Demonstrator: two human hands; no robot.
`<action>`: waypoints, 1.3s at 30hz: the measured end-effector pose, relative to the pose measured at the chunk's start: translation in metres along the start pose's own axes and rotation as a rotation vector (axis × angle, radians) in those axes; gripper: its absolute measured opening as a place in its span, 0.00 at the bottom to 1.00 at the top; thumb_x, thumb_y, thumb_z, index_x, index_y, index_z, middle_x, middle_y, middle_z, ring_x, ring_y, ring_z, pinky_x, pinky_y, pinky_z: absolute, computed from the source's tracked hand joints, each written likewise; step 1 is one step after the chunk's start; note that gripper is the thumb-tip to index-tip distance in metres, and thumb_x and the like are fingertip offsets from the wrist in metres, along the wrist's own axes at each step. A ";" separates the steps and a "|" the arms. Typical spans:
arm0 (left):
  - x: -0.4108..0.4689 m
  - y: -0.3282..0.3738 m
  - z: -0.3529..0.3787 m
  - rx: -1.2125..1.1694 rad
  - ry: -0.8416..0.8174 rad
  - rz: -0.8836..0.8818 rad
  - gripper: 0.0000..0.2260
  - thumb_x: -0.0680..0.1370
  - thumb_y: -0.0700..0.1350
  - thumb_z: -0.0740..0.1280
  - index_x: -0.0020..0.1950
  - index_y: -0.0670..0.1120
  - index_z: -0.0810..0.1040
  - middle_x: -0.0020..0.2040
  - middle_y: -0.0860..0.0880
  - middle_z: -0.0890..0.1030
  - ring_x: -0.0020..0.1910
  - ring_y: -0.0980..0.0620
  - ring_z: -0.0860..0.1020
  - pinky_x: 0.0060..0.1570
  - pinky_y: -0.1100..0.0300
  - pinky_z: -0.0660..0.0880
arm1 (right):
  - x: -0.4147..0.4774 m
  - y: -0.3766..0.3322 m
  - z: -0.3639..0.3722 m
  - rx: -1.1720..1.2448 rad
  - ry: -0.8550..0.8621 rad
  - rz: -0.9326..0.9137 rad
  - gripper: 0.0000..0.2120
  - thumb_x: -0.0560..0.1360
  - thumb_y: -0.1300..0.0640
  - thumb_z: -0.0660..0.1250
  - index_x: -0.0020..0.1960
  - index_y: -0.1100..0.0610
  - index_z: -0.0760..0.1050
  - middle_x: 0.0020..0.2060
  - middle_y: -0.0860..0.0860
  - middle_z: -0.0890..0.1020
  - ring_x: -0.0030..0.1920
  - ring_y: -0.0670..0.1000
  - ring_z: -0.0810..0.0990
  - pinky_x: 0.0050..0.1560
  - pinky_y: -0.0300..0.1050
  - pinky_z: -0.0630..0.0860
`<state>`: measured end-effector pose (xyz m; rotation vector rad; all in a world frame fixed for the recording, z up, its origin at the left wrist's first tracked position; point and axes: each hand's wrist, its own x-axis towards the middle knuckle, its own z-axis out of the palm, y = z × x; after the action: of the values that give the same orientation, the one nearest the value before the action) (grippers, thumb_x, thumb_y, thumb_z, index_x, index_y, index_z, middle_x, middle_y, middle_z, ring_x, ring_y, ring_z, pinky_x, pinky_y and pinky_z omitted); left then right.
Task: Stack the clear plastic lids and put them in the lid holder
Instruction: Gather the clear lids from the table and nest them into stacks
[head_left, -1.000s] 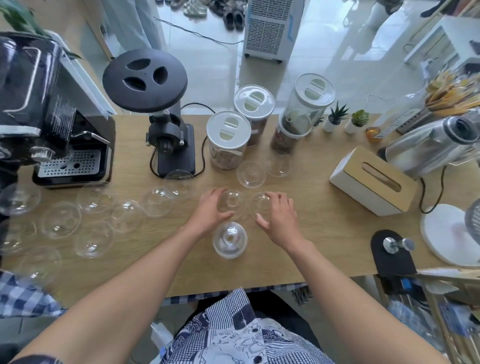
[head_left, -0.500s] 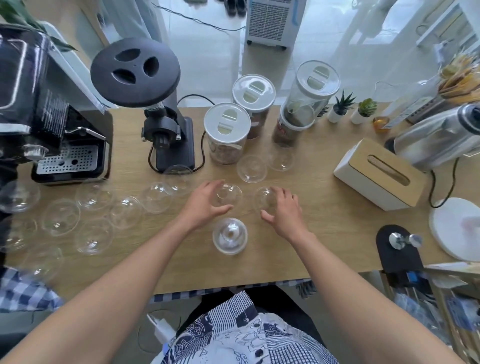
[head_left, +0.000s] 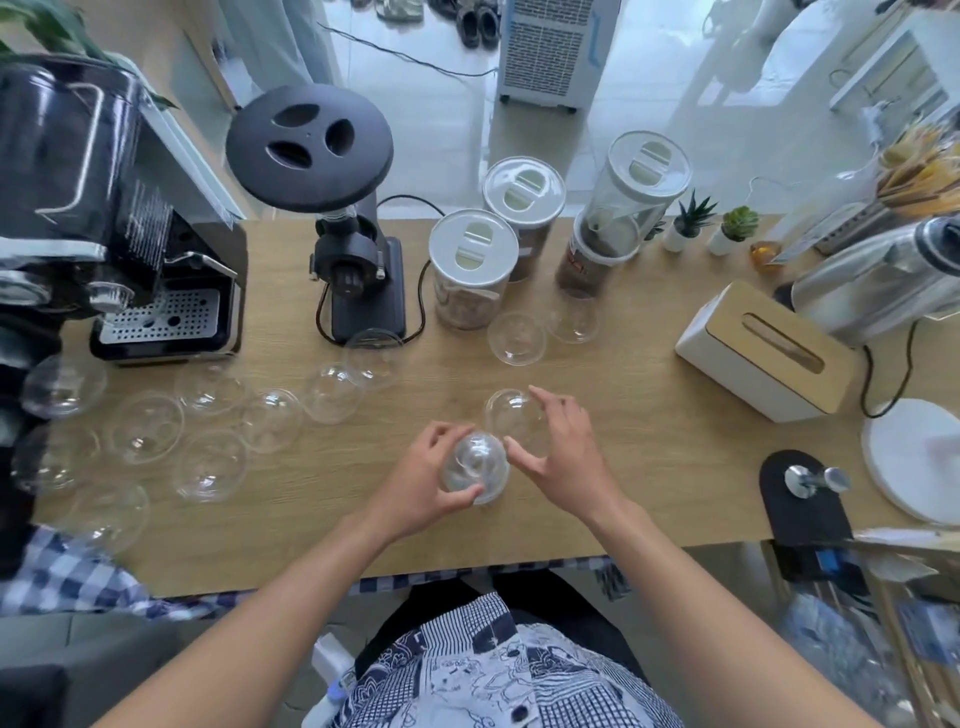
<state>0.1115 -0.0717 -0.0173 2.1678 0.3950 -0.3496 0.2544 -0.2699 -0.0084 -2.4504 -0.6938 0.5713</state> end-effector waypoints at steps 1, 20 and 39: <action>0.000 0.000 0.002 0.000 0.004 0.005 0.41 0.78 0.56 0.81 0.88 0.55 0.66 0.78 0.56 0.69 0.72 0.56 0.74 0.79 0.53 0.74 | -0.003 -0.003 0.004 -0.006 -0.013 -0.005 0.42 0.80 0.34 0.72 0.86 0.49 0.62 0.69 0.48 0.73 0.71 0.49 0.70 0.75 0.57 0.75; -0.003 -0.041 -0.058 0.085 -0.189 -0.061 0.60 0.71 0.61 0.84 0.92 0.63 0.47 0.86 0.53 0.66 0.82 0.53 0.69 0.82 0.53 0.68 | -0.018 -0.033 0.033 -0.276 -0.192 -0.130 0.40 0.79 0.42 0.75 0.85 0.46 0.61 0.75 0.51 0.69 0.72 0.52 0.70 0.73 0.52 0.73; 0.152 0.038 -0.047 0.714 0.190 0.332 0.11 0.80 0.36 0.76 0.62 0.44 0.90 0.59 0.46 0.88 0.71 0.39 0.82 0.46 0.43 0.87 | 0.101 0.041 -0.062 -0.210 0.031 0.122 0.20 0.86 0.51 0.68 0.75 0.55 0.77 0.62 0.59 0.79 0.64 0.62 0.79 0.60 0.58 0.79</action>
<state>0.2696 -0.0311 -0.0213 2.9215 -0.0092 -0.0973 0.3797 -0.2646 -0.0101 -2.7065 -0.6222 0.5287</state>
